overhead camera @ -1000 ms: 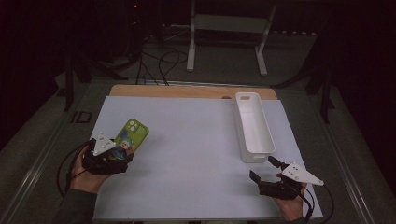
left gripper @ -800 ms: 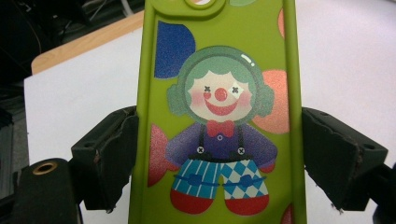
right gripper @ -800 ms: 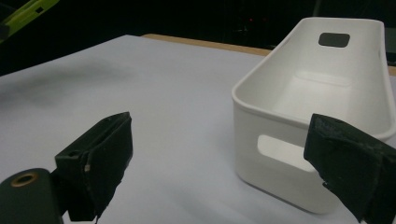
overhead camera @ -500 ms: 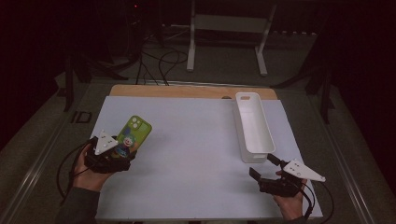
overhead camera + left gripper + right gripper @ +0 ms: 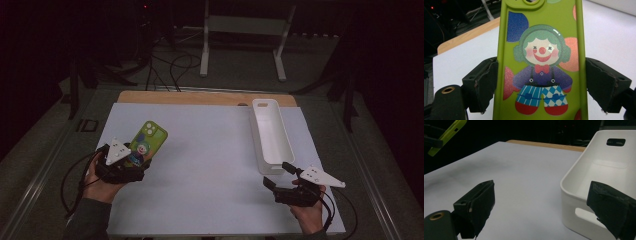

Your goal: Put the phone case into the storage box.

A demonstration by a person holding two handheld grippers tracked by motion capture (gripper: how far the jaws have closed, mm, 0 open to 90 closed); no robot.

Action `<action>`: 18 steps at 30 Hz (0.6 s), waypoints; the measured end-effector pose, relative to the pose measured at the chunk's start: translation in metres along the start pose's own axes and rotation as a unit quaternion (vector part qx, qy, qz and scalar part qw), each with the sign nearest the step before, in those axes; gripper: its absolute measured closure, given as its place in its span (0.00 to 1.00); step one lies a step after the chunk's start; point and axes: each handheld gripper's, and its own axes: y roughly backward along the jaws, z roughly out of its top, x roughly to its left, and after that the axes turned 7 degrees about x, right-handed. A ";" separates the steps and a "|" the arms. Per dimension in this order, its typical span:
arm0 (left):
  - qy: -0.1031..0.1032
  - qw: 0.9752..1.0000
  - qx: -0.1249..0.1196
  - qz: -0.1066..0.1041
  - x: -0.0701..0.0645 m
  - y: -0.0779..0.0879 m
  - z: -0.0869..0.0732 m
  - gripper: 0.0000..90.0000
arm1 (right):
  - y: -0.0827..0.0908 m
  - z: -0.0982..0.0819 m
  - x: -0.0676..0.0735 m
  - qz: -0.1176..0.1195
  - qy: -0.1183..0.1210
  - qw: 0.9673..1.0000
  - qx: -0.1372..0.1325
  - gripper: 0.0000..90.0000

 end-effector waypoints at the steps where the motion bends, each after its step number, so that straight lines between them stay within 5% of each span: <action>1: -0.001 1.000 -0.001 0.000 -0.001 0.000 0.001 0.18 | -0.001 0.003 0.001 0.001 0.001 1.000 0.003 0.09; 18: -0.009 0.999 -0.030 -0.008 -0.003 0.003 0.007 0.18 | -0.015 0.027 0.004 0.015 -0.004 1.000 0.015 0.09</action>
